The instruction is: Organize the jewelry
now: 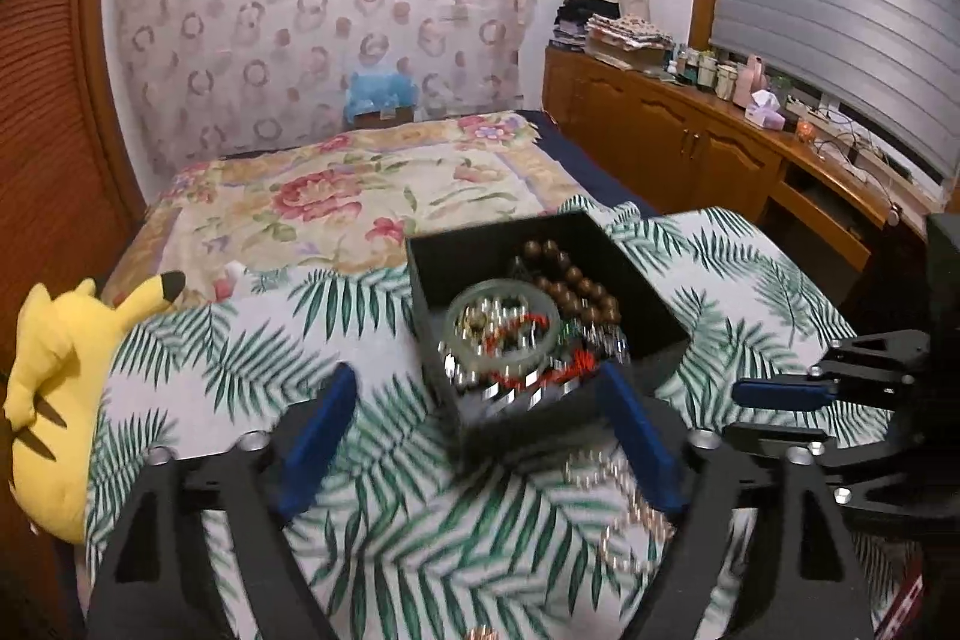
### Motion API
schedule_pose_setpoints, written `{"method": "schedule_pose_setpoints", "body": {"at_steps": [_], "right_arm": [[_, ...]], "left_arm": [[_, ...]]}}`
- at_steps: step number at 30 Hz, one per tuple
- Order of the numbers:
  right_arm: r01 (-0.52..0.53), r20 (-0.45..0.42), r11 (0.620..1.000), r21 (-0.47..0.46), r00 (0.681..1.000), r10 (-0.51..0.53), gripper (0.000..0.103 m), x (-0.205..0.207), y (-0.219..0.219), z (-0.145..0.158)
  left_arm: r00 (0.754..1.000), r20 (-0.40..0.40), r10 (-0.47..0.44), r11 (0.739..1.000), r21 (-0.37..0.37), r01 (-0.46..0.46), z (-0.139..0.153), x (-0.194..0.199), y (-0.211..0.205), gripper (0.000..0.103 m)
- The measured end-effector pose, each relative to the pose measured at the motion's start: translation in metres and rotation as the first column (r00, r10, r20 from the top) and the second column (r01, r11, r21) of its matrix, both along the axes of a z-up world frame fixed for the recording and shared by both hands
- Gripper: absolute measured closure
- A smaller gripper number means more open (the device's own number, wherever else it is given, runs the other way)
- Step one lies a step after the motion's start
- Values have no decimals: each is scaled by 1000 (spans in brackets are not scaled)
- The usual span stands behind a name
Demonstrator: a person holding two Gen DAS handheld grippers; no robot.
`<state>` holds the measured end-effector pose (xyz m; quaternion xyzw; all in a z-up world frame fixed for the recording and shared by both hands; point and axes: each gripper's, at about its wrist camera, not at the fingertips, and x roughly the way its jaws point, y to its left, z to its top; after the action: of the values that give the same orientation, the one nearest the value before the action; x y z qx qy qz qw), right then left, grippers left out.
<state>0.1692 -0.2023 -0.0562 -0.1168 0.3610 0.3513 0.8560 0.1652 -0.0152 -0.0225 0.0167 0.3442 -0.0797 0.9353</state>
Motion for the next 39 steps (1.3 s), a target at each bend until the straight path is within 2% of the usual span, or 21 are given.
{"method": "schedule_pose_setpoints", "body": {"at_steps": [3, 16, 25, 32, 34, 36, 37, 39], "right_arm": [[-16, -11, 1000, -14, 1000, 16, 76, -8, 6, -10], [-79, -52, 995, -64, 996, 75, 76, -25, 30, -24], [-63, -49, 993, -102, 997, 58, 76, -30, 10, -26], [-29, -59, 991, -133, 998, 21, 76, -23, 1, -34], [-30, -51, 990, -140, 998, 23, 76, -24, 2, -34], [-32, -44, 989, -146, 999, 26, 76, -26, 2, -34], [-32, -43, 989, -146, 999, 26, 77, -27, 2, -35], [-35, -42, 989, -144, 999, 30, 97, -28, 2, -35]], "left_arm": [[1000, -14, 4, 1000, -3, -4, -6, -15, 5, 11], [991, -131, 15, 1000, -7, -16, -46, -65, 30, 10], [984, -178, -6, 1000, -13, 4, -61, -73, 31, 10], [984, -175, -30, 1000, 3, 31, -62, -73, 23, 11], [985, -169, -40, 999, 6, 41, -61, -74, 20, 22], [984, -171, -48, 999, 7, 50, -61, -75, 18, 40], [984, -173, -54, 998, 5, 55, -61, -75, 18, 44], [983, -171, -60, 998, 4, 62, -62, -75, 16, 58]]}}
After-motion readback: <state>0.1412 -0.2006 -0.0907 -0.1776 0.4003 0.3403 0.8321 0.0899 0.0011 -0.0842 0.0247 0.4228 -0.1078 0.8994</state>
